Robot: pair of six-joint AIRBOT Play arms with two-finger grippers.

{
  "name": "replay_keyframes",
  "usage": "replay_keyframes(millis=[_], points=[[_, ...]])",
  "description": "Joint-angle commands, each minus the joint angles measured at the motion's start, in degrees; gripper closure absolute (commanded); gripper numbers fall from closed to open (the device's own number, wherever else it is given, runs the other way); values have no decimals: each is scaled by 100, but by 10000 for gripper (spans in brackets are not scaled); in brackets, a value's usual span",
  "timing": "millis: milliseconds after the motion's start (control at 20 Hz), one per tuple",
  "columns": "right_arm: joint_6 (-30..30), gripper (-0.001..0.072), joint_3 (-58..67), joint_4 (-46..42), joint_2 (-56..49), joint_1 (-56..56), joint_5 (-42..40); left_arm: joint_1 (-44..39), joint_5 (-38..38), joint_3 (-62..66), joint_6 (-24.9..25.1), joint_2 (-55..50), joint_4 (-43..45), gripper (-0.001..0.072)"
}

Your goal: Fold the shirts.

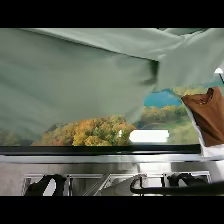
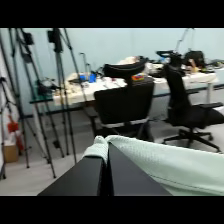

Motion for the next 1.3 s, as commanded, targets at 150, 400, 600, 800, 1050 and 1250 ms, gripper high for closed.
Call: replay_keyframes(millis=[150, 400, 600, 800, 1050, 1250], points=[[1161, 688, -37, -286, -535, -7, 271, -2, 37, -1091, 55, -247, 260, 699], [789, 687, -1106, 920, -2225, 293, -76, -461, -37, -1805, 942, -1969, -11, 699], [750, 688, -1530, 599, -3960, 728, -1366, -645, 468, -2094, 1080, -3932, -28, 699], [752, 687, -1517, 649, -5436, 824, -2361, -579, 940, -2094, 1106, -5346, -31, 699], [522, 667, -1517, 625, -5772, 743, -2575, -573, 1333, -2092, 1139, -5899, -52, 690], [444, 306, -1513, 623, -5324, 372, -1405, -415, 739, -2083, 1075, -5584, -68, 17]])
